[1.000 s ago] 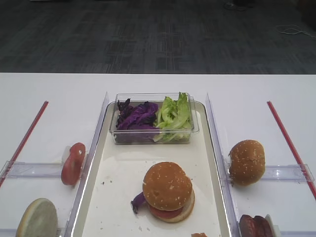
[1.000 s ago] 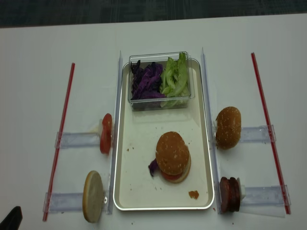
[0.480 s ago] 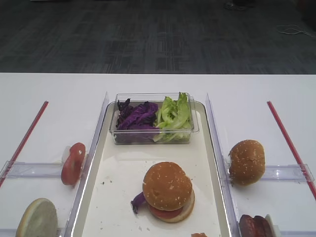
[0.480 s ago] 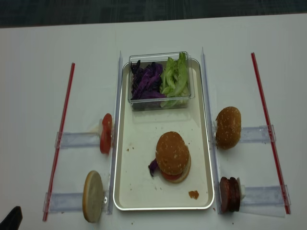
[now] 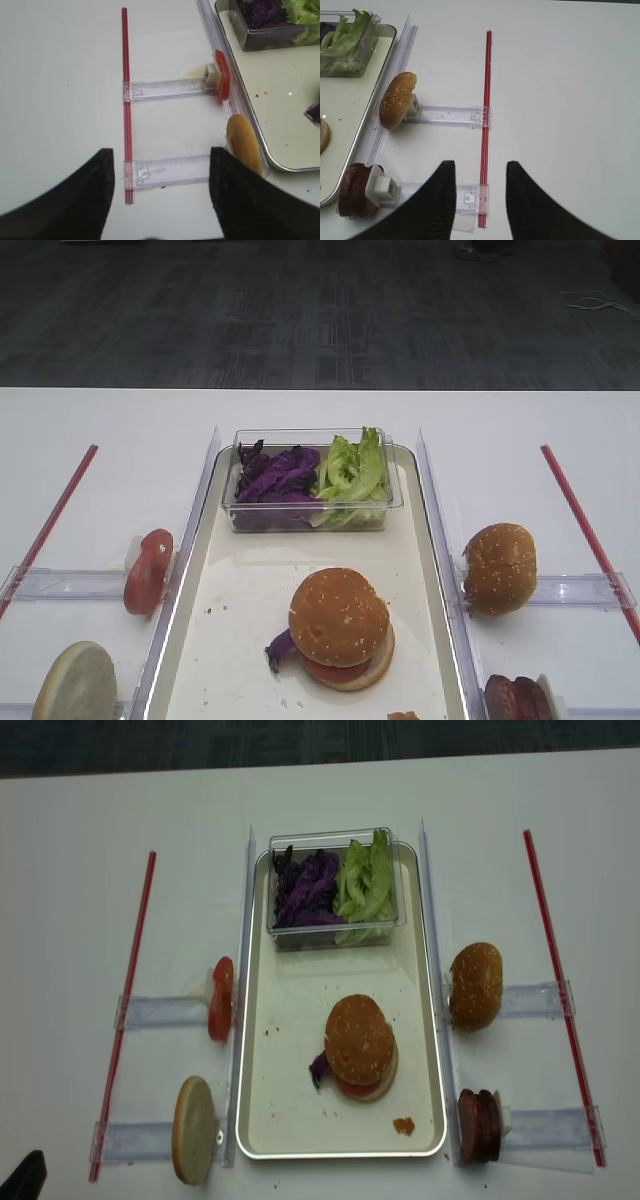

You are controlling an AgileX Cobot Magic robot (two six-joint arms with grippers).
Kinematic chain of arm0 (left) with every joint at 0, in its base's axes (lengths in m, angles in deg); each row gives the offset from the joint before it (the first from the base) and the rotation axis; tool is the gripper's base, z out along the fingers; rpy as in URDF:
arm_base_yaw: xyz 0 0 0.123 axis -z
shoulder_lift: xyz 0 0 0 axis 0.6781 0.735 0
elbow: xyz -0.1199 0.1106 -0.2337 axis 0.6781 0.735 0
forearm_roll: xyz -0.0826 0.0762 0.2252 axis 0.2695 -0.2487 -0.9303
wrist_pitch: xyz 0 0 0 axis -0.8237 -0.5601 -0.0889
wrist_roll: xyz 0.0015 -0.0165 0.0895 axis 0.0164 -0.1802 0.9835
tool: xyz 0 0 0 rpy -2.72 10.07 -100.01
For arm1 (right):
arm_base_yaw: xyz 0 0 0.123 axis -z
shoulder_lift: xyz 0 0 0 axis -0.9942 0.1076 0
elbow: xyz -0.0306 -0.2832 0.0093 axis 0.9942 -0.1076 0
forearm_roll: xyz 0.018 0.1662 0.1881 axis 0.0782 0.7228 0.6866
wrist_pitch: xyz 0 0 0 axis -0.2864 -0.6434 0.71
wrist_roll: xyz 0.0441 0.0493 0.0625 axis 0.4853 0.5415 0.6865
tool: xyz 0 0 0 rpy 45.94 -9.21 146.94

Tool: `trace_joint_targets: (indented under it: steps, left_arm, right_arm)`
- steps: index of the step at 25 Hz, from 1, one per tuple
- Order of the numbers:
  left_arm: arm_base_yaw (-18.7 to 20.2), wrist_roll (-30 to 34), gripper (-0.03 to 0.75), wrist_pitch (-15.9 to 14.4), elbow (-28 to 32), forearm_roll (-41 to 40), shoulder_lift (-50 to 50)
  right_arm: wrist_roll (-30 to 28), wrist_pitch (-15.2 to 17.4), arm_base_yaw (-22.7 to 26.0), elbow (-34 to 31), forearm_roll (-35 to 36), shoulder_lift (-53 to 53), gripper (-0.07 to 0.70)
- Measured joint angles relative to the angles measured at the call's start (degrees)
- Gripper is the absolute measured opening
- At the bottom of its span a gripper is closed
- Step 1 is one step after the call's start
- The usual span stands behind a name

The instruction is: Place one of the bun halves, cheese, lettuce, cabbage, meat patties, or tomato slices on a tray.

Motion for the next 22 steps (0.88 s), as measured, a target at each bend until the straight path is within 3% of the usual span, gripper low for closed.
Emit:
trace_joint_targets:
  steps: [22]
  left_arm:
    - [0.0, 0.0, 0.397, 0.0, 0.0, 0.0, 0.0]
  right_arm:
    - [0.0, 0.0, 0.0, 0.0, 0.0, 0.0, 0.203]
